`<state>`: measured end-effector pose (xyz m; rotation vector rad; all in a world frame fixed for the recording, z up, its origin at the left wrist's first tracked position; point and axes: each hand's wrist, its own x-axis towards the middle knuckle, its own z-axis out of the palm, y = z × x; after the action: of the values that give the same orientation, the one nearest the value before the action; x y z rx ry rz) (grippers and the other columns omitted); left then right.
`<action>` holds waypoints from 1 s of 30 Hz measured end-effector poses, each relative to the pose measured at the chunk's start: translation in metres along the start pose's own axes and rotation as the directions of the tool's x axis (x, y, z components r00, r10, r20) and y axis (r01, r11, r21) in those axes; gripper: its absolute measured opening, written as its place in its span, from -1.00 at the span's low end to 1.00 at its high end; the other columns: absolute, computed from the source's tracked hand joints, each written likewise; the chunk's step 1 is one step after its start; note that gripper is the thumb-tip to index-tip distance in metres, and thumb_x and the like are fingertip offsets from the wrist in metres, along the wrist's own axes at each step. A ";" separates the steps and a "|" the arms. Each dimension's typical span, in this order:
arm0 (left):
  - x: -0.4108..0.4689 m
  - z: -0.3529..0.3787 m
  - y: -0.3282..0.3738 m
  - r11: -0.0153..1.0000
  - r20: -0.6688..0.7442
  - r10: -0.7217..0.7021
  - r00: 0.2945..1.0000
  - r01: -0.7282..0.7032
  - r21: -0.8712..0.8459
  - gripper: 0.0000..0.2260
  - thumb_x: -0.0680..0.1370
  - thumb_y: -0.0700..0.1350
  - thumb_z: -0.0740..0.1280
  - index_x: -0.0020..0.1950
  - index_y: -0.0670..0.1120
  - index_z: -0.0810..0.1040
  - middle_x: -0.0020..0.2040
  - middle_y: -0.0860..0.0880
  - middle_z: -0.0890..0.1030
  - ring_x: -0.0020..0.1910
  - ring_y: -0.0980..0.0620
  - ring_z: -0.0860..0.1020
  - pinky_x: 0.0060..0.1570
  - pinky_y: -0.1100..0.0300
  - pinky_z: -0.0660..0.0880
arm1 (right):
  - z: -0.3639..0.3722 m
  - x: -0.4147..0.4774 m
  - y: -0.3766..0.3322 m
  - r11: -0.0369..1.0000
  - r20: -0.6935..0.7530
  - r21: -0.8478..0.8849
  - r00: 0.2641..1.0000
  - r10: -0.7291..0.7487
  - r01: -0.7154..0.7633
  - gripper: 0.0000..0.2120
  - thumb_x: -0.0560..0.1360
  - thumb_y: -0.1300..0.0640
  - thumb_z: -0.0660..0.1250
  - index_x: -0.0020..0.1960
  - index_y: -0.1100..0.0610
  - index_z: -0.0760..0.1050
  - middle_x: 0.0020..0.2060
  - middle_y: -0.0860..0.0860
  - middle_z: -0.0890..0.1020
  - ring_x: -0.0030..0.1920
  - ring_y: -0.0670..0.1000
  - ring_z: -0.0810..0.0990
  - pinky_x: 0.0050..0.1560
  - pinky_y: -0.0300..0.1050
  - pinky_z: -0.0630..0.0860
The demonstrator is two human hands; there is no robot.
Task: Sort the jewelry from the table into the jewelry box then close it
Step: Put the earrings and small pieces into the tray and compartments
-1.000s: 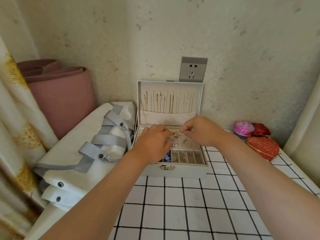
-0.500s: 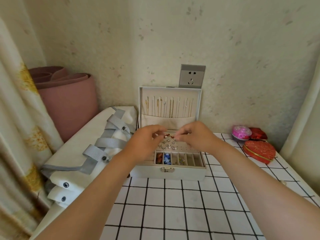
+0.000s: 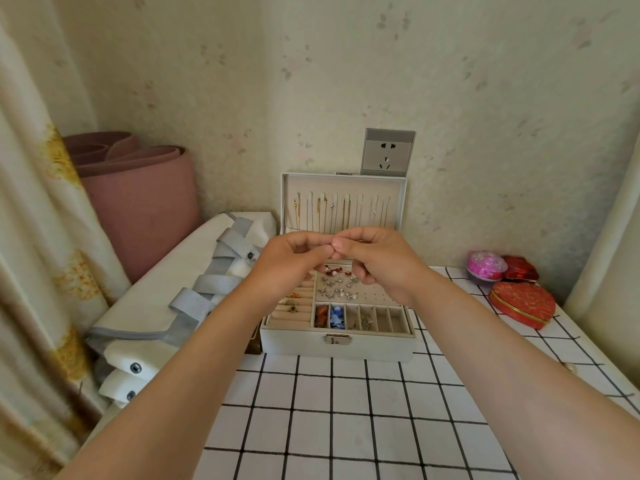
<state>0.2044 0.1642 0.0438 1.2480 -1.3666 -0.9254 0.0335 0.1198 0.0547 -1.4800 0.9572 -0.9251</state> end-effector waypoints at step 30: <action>0.002 0.037 -0.056 0.479 0.400 0.272 0.875 -0.484 0.733 -0.75 0.57 -0.14 0.30 0.20 0.02 0.65 0.16 0.10 0.63 0.11 0.02 0.47 0.11 -0.02 0.47 | -0.028 0.004 0.054 0.540 -0.015 -0.838 0.985 -0.172 0.082 -0.92 0.47 0.08 0.45 -0.09 -0.06 0.72 -0.16 -0.16 0.70 -0.14 -0.14 0.62 -0.10 -0.17 0.56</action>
<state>0.1788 0.1496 -0.0165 1.4032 -2.3108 -0.0358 0.0052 0.1011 0.0040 -2.3637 1.5053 -0.6367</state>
